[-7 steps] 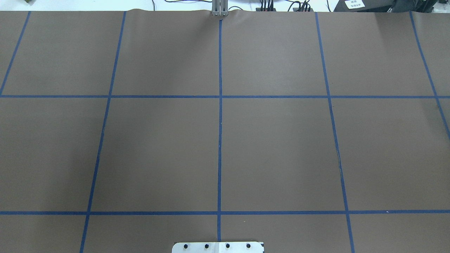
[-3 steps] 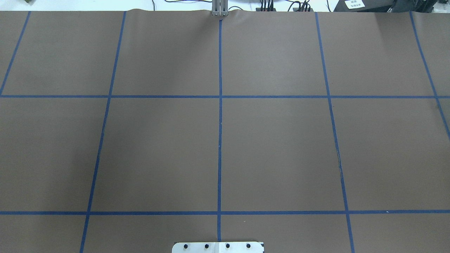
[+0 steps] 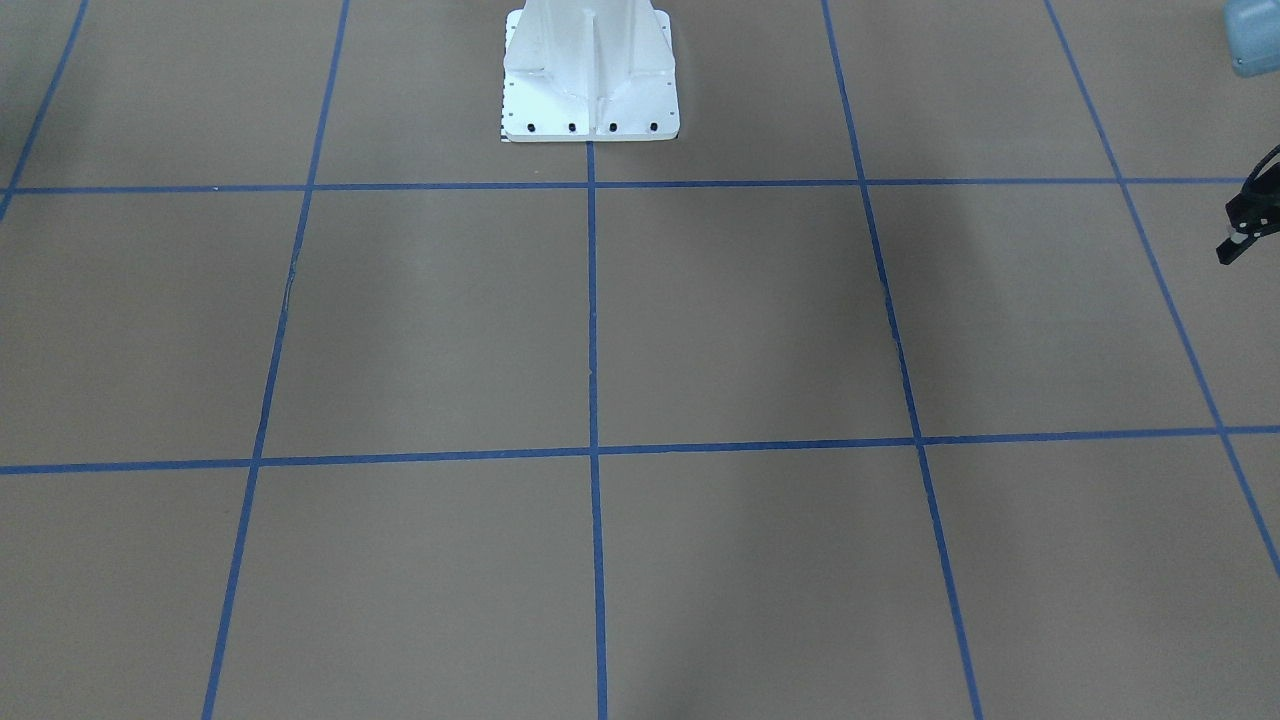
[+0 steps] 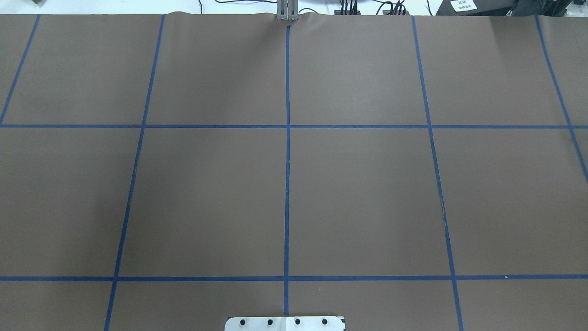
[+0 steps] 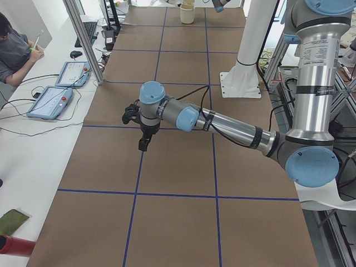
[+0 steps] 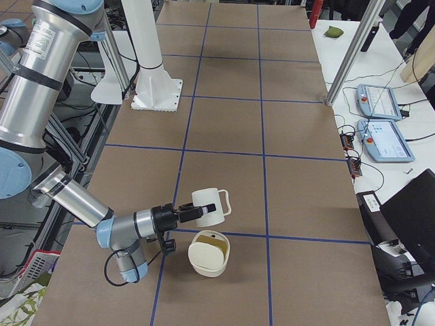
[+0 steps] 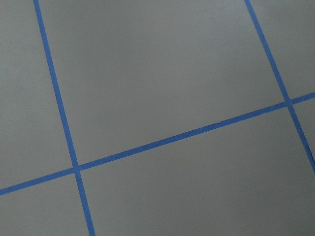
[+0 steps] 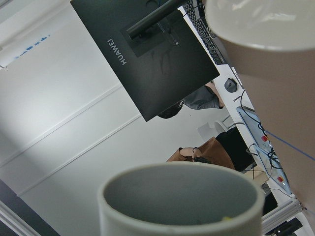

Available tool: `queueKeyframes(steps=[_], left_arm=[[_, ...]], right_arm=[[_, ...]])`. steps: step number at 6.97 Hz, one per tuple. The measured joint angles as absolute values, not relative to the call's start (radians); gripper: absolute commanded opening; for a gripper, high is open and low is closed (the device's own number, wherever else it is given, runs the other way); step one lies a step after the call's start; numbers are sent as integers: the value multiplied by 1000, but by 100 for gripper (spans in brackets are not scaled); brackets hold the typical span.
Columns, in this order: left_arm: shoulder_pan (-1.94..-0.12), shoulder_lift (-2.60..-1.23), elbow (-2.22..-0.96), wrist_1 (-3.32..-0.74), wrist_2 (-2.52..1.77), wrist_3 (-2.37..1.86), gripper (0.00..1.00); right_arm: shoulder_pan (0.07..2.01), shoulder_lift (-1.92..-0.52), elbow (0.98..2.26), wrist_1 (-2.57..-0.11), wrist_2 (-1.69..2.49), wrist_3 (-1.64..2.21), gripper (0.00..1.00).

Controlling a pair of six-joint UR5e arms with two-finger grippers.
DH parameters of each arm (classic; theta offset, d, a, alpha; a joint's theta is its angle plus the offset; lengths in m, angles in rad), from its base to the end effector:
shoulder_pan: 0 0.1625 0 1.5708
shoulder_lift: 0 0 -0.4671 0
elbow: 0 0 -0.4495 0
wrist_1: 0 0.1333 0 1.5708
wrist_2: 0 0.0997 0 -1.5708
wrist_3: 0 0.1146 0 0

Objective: Left arm hands cup to right arm to dump lemon

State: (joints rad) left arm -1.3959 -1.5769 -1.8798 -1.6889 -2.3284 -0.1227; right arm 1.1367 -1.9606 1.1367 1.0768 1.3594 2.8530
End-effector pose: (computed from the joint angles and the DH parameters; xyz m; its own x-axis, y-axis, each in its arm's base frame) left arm 0.0430 -0.5567 0.5240 0.6795 0.2980 -0.6704 -0.0753 0.9373 0.3403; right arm 0.0538 -0.2580 0.7998 -0.9622 0.1529 0.2252 -0.1759 0.2822 -0.9431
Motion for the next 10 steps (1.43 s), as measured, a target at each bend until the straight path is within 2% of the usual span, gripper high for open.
queueKeyframes(steps=[4,7,10], left_arm=[[-1395,-1578,-1879,-1689,-2329,-123,100],[-1394,-1580,-1878,-1689,-2329,-124,100],[-1394,-1580,-1879,-1689,-2329,-123,100]], right_arm=[[1138,-1958,1137,1084,1353,2929,35],[1141,-1956,1097,1185,1345,3038,36],[1141,-1957,1114,1184,1395,2800,33]])
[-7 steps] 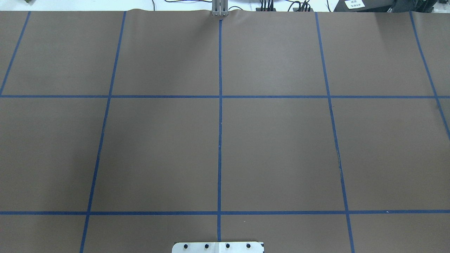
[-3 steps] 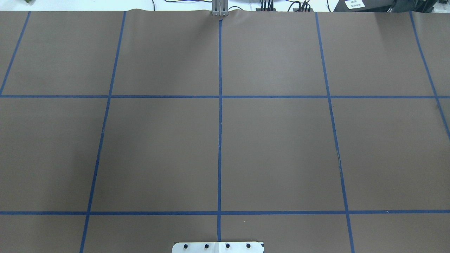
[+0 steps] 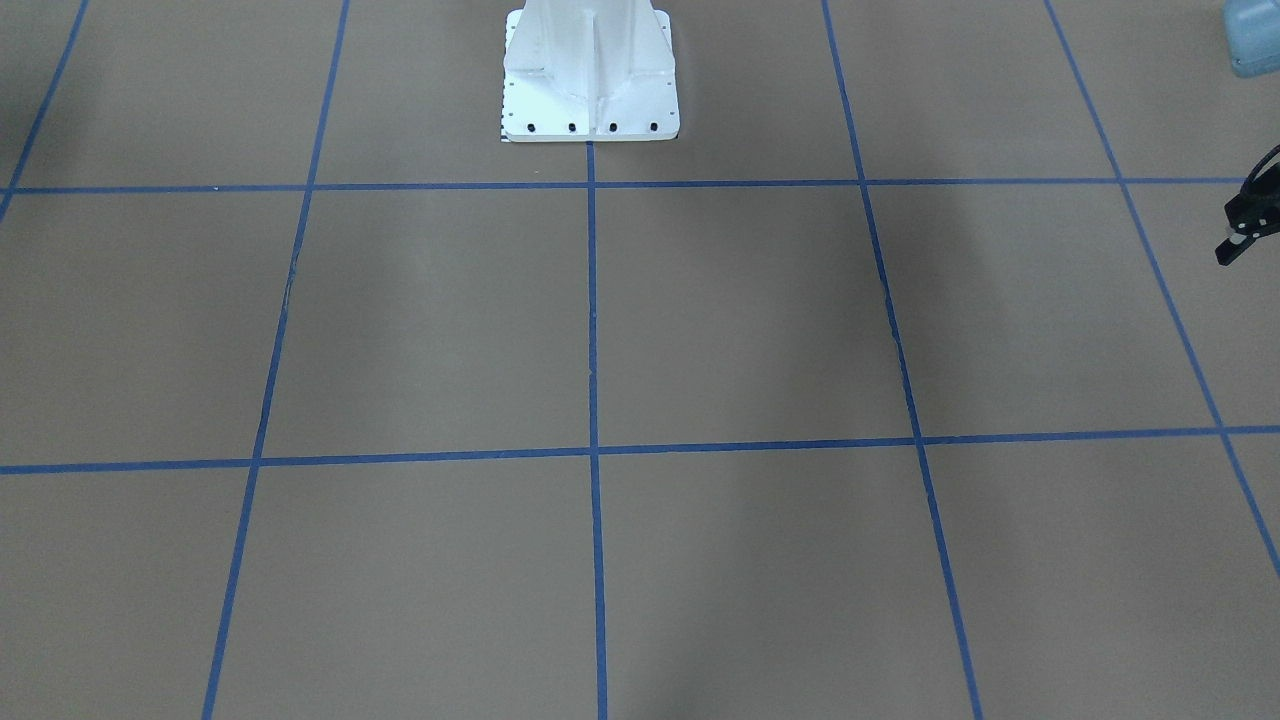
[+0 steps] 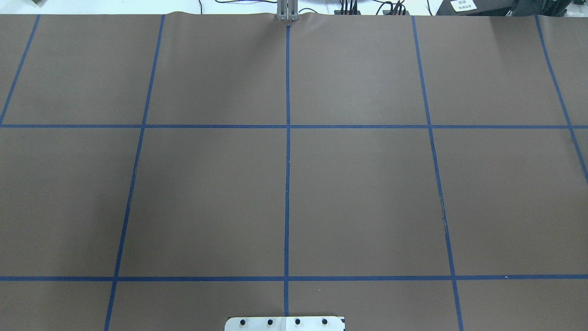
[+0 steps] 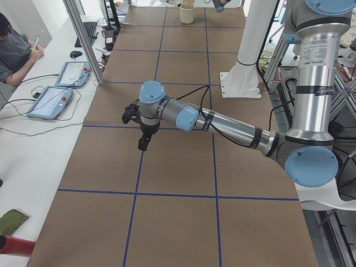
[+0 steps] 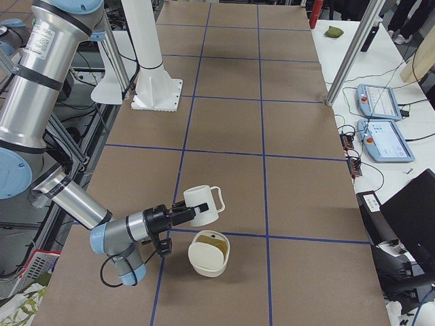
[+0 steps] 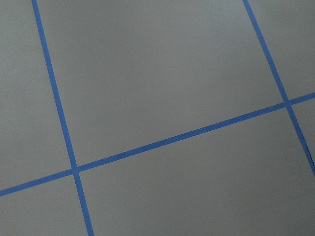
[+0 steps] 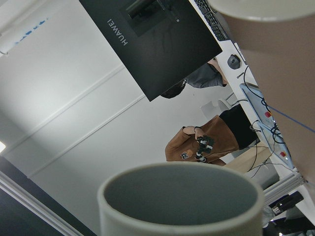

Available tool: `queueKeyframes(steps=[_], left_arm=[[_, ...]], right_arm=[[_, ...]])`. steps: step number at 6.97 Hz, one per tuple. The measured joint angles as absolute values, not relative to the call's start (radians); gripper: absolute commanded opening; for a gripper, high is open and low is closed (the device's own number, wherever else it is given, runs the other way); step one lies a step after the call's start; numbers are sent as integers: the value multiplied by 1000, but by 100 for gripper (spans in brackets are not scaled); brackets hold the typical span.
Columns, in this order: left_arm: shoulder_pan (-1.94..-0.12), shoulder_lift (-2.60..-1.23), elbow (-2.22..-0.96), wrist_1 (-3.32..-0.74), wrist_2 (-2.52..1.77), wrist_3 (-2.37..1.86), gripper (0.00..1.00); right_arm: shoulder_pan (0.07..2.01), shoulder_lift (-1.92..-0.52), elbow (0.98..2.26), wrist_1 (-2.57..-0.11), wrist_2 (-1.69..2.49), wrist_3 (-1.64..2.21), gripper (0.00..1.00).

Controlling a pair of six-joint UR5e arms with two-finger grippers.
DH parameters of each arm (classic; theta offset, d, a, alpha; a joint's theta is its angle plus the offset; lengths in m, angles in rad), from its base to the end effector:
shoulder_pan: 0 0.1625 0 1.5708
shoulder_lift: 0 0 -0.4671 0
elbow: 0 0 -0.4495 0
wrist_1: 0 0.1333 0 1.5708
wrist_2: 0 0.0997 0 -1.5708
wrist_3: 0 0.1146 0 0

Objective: Left arm hands cup to right arm to dump lemon

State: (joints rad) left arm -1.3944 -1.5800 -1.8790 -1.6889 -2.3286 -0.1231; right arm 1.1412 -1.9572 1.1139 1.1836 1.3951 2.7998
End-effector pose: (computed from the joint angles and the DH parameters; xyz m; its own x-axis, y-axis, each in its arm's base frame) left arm 0.0440 -0.5578 0.5227 0.6787 0.3002 -0.6703 -0.0764 0.9365 0.3422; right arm 0.0578 -0.2420 0.7992 -0.9546 0.1435 0.2610 -0.1921 0.3731 -0.9077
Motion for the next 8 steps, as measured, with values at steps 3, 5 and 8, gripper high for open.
queueKeyframes(steps=[3,5,8], left_arm=[[-1394,-1580,-1881,-1689,-2330,-124,100],[-1394,-1581,-1883,-1690,-2339,-124,100],[-1393,-1581,-1881,-1689,-2363,-126,100]], right_arm=[[1148,-1982,1228,1037,1554,2283,25],[1151,-1988,1273,945,1604,1921,26],[1169,-1988,1347,789,1620,1416,26]])
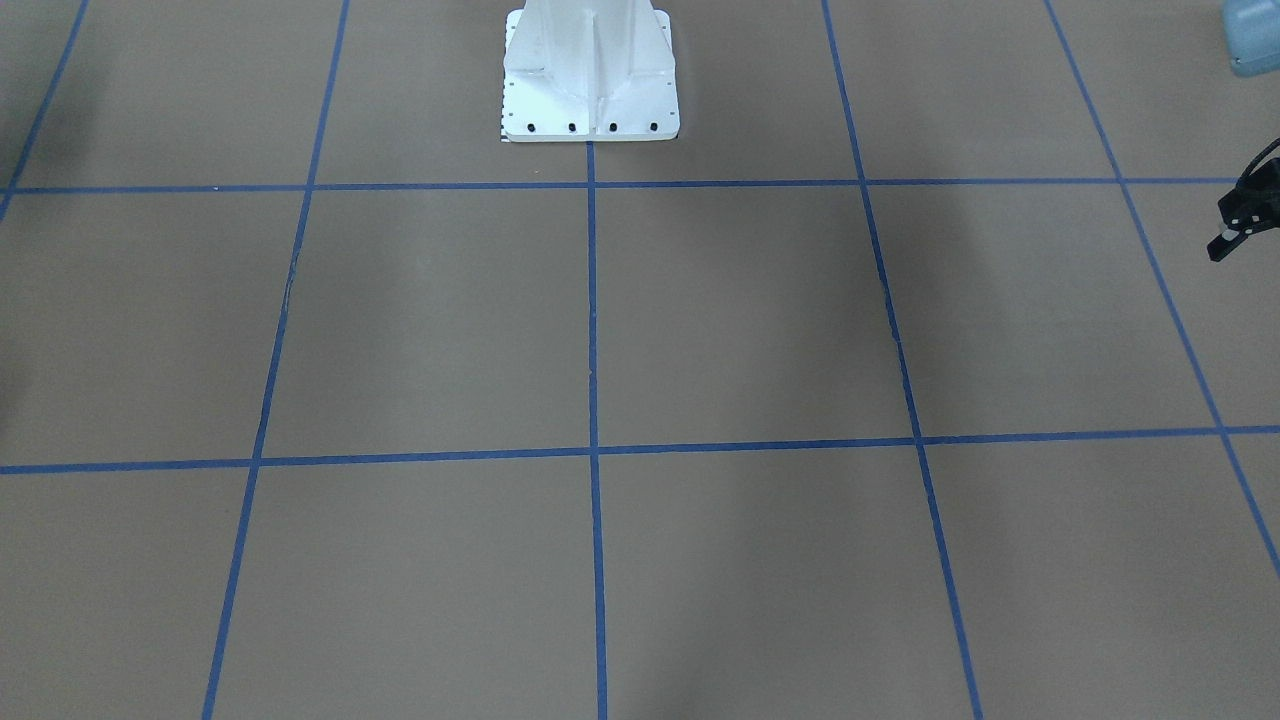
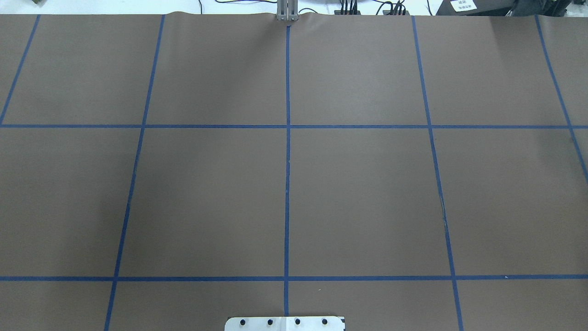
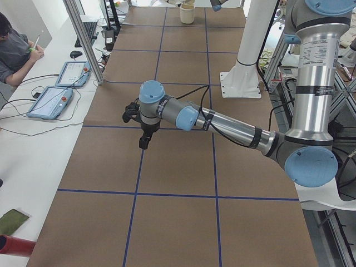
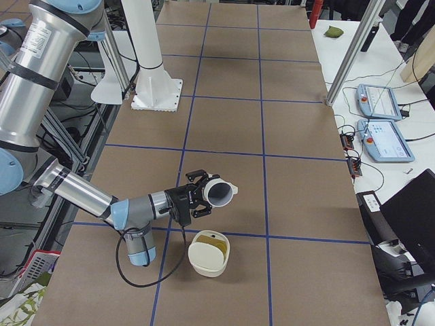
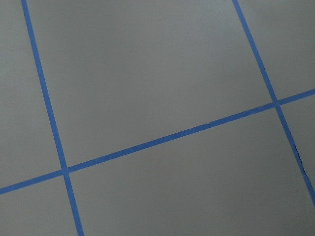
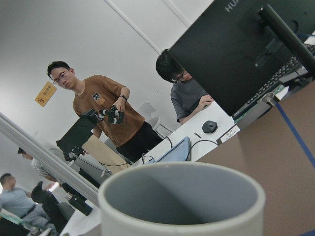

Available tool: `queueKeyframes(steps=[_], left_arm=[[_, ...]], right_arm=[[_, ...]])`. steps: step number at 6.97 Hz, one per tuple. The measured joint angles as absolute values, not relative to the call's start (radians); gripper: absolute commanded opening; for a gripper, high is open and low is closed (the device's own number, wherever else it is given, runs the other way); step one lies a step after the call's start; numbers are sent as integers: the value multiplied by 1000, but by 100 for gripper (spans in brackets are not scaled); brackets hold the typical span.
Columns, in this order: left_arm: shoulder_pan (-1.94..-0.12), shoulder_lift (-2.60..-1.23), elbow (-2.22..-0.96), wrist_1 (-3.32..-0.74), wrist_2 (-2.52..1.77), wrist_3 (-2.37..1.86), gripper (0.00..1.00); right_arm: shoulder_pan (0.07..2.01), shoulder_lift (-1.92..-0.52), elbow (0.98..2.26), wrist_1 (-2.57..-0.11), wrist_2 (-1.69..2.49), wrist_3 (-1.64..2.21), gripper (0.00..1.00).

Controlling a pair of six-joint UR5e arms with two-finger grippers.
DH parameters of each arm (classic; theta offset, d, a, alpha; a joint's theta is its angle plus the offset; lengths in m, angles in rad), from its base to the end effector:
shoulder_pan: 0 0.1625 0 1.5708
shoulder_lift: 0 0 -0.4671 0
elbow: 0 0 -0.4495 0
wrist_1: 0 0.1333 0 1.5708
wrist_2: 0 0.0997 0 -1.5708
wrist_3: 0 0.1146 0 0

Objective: Left arm hands cup to right arm to dump lemon

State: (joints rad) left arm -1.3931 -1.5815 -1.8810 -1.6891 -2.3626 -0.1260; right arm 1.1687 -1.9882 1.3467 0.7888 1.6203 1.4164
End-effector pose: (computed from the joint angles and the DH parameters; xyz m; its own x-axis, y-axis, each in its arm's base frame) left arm 0.0474 -0.5564 0.5183 0.6531 0.3067 -0.6924 -0.0785 0.9368 0.3409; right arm 0.0120 -0.2978 0.7431 0.0817 -0.2005 0.9763 -0.8981 0.4100 0.1593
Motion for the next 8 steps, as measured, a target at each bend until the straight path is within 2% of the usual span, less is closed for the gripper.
queueKeyframes(steps=[2,5,6,8], left_arm=[[-1393,-1582,-1881,-1690,-2368,-147,100],[-1393,-1583,-1882,-1692,-2370,-163,100],[-1393,-1586,-1882,-1695,-2370,-171,100],[-1390,-1608,-1883,-1703,-2370,-237,100]], right_arm=[[1177,-1984,1416,686,1629,1036,26],[1184,-1939,1543,478,1703,661,25],[1184,-1887,1616,367,1731,623,25],[1159,-1721,1675,152,1754,602,25]])
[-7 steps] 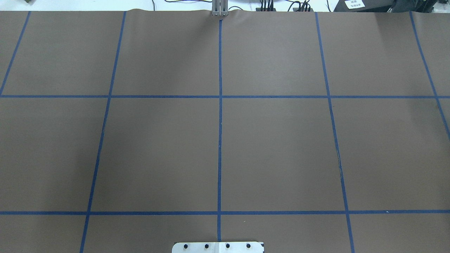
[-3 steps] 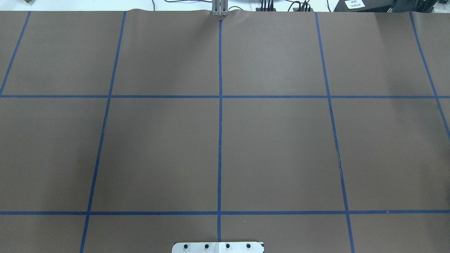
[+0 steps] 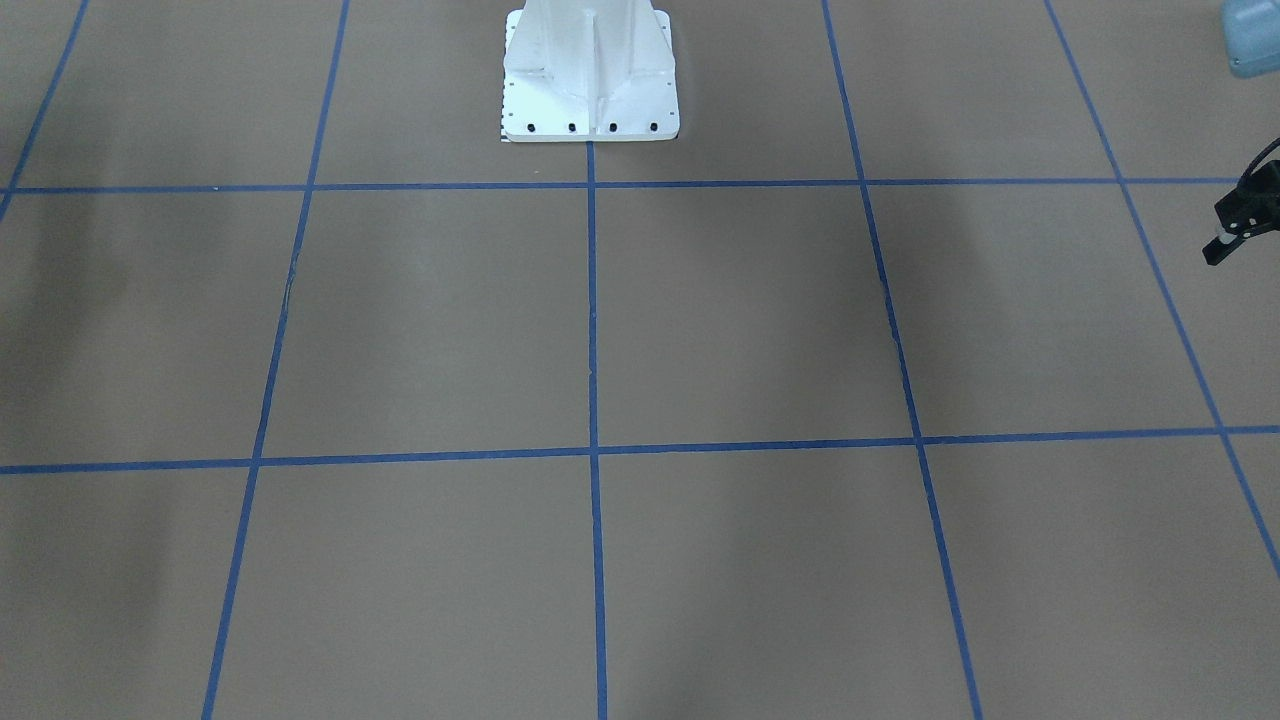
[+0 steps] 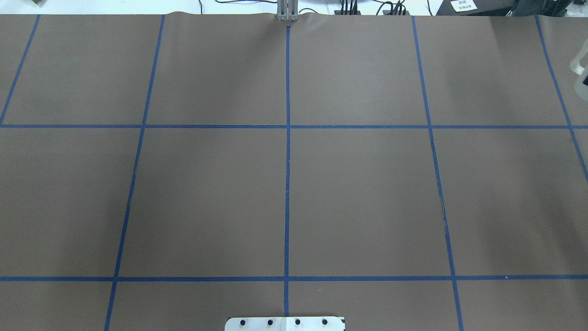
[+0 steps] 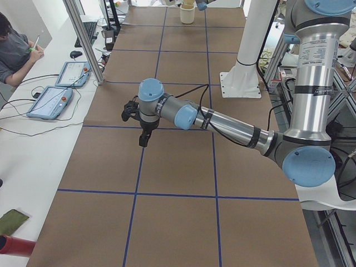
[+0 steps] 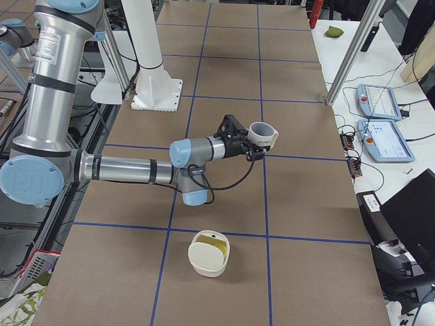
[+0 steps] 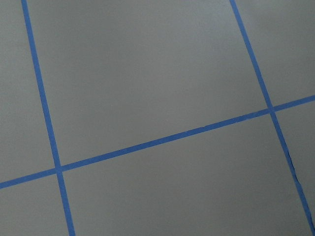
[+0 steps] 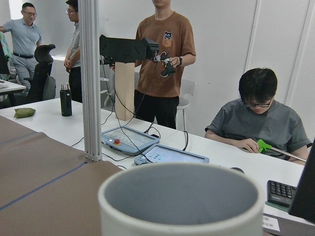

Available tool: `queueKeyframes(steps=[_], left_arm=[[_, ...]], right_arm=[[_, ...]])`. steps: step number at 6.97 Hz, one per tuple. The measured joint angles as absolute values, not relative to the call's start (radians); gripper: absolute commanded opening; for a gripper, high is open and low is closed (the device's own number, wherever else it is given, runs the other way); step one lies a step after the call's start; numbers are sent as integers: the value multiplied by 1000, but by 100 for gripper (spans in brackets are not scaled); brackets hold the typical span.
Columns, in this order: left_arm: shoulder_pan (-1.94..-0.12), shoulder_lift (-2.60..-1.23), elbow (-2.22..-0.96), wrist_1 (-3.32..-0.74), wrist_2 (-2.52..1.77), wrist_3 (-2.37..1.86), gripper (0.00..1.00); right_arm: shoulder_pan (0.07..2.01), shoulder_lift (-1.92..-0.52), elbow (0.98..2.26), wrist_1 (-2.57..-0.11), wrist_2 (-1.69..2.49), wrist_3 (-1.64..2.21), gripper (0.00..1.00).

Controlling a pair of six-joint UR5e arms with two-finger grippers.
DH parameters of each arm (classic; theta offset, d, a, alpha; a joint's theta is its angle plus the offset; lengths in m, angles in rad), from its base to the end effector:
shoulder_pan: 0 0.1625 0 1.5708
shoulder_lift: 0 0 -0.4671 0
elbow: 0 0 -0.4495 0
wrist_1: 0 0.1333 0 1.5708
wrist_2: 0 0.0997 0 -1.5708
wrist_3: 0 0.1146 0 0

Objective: Left arm hands cup to right arm to dump lemon

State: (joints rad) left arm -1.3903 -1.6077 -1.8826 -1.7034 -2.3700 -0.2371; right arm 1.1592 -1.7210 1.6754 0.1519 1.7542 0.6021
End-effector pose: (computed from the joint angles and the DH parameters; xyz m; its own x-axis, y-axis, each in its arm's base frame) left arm 0.0511 -0.5650 0.5004 0.6462 0.2342 -0.7263 -0.0076 0.9537 0.3008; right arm -0.0893 -0.4854 0.5337 0.6588 -0.5162 0.5472 -0.5043 0.2368 0.8305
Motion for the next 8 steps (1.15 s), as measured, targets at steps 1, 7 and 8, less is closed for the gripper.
queueKeyframes(steps=[1,7,8], left_arm=[[-1385,-1628,-1883,-1705,-2370,-283,100],[-1276,-1815,-1878,-1707,-2392,-716,100],[-1237,-1876,-1872,-1706,-2402,-841,100]], right_arm=[[1118,-1632,1677,58,1736,597,25],[622,-1172,1583,-345,1184,497,25],[591,-1091,1512,-358,1125,494,25]])
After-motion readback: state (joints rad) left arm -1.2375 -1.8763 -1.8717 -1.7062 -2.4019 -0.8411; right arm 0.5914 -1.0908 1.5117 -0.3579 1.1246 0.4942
